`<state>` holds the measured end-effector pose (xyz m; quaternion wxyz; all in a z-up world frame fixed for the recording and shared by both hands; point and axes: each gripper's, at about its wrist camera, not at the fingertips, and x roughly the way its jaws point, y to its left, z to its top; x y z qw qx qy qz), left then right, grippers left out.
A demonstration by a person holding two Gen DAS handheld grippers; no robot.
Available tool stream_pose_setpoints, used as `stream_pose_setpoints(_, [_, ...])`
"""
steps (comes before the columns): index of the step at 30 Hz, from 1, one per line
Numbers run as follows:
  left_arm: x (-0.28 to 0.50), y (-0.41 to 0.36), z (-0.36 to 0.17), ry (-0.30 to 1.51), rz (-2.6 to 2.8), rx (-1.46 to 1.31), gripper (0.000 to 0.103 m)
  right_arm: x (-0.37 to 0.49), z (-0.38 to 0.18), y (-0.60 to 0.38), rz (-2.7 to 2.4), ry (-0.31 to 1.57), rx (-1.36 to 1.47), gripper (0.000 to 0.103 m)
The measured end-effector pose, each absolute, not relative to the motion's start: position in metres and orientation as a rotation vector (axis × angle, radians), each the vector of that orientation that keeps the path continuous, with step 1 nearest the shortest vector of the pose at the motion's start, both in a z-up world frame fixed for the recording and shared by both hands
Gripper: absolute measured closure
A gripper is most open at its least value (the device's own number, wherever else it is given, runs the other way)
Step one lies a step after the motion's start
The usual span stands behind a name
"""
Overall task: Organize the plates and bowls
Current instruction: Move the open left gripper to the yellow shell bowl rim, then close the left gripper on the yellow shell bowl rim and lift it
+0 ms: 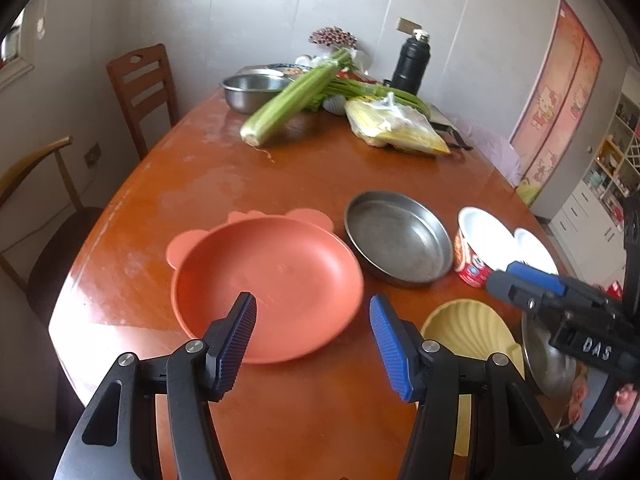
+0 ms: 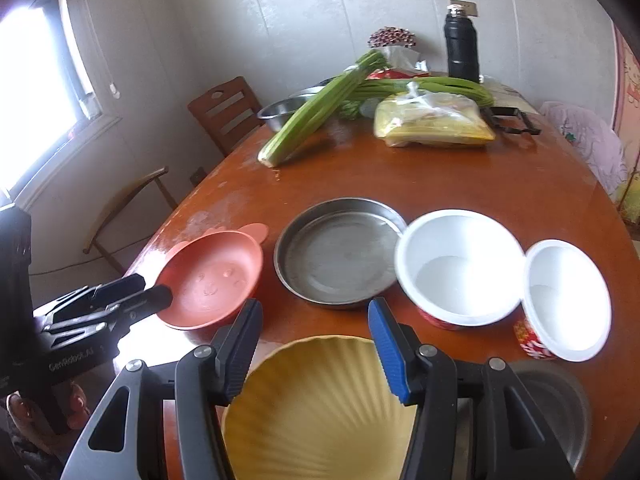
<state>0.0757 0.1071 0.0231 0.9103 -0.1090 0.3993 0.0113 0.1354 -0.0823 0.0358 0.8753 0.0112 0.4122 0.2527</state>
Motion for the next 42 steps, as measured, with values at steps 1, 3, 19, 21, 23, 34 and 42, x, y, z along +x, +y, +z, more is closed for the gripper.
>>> stream_pose_setpoints(1, [0.075, 0.104, 0.022, 0.827, 0.016, -0.225, 0.042, 0.135, 0.036, -0.085, 0.519, 0.858, 0.022, 0.048])
stream_pose_setpoints(3, [0.074, 0.098, 0.019, 0.841, 0.001, -0.224, 0.042, 0.136, 0.036, -0.092, 0.505, 0.857, 0.022, 0.048])
stream_pose_setpoints(19, [0.061, 0.044, -0.019, 0.972, -0.056, -0.185, 0.042, 0.141, 0.02, -0.118, 0.451, 0.896, -0.041, 0.048])
stream_pose_setpoints(21, [0.06, 0.041, -0.026, 1.002, -0.073, -0.214, 0.042, 0.143, 0.018, -0.12, 0.451, 0.899, -0.047, 0.048])
stream_pose_setpoints(23, [0.058, 0.038, -0.03, 1.02, -0.073, -0.224, 0.042, 0.145, 0.016, -0.121, 0.447, 0.902, -0.058, 0.048])
stream_pose_setpoints(34, [0.05, 0.011, -0.037, 1.042, -0.097, -0.207, 0.042, 0.15, -0.002, -0.114, 0.489, 0.949, -0.154, 0.048])
stream_pose_setpoints(42, [0.047, -0.008, -0.038, 1.026, -0.051, -0.111, 0.042, 0.157, -0.017, -0.093, 0.525, 0.998, -0.25, 0.048])
